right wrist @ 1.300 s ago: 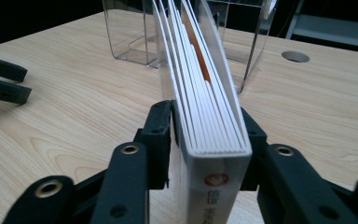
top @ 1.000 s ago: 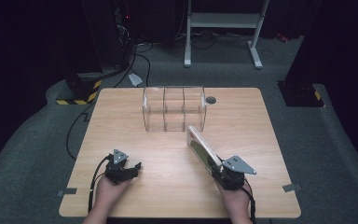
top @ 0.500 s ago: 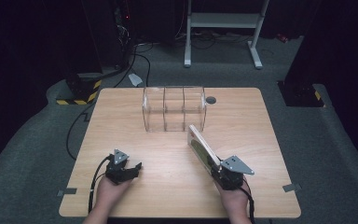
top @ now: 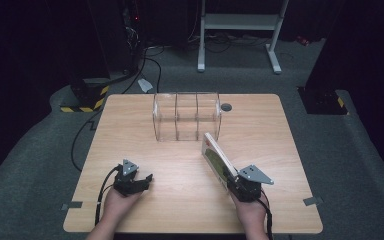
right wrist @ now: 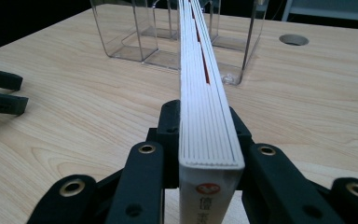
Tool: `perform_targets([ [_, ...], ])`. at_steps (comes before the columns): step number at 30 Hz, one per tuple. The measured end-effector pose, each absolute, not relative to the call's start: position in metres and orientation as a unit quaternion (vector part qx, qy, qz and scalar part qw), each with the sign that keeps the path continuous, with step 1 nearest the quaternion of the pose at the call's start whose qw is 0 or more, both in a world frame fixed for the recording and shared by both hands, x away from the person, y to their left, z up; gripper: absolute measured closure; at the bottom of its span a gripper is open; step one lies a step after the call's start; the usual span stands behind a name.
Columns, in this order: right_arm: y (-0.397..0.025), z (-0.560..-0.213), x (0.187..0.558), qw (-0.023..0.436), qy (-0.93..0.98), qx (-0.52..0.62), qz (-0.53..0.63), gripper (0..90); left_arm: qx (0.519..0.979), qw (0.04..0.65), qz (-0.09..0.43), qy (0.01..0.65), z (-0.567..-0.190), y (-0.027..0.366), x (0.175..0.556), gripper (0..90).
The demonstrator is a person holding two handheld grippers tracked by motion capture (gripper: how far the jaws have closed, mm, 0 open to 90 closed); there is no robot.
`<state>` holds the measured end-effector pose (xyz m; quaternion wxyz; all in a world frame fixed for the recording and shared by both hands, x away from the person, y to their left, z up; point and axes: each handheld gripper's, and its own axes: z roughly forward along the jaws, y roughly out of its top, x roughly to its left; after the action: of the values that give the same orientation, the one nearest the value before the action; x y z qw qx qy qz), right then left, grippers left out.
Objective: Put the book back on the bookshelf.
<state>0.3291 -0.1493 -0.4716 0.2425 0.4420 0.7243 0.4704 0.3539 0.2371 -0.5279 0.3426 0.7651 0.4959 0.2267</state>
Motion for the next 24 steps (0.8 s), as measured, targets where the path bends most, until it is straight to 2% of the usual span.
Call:
perform_targets([
  [15, -0.135, -0.471, 0.322, 0.279, 0.741, 0.420, 0.444, 75.3, 0.762, 0.344, 0.229, 0.499, -0.528, 0.236, 0.352, 28.7],
  [20, -0.141, -0.469, 0.316, 0.279, 0.729, 0.421, 0.463, 75.5, 0.763, 0.341, 0.229, 0.499, -0.528, 0.235, 0.352, 28.9],
  [24, -0.145, -0.469, 0.320, 0.260, 0.719, 0.436, 0.475, 75.5, 0.763, 0.341, 0.229, 0.499, -0.528, 0.235, 0.352, 28.9],
])
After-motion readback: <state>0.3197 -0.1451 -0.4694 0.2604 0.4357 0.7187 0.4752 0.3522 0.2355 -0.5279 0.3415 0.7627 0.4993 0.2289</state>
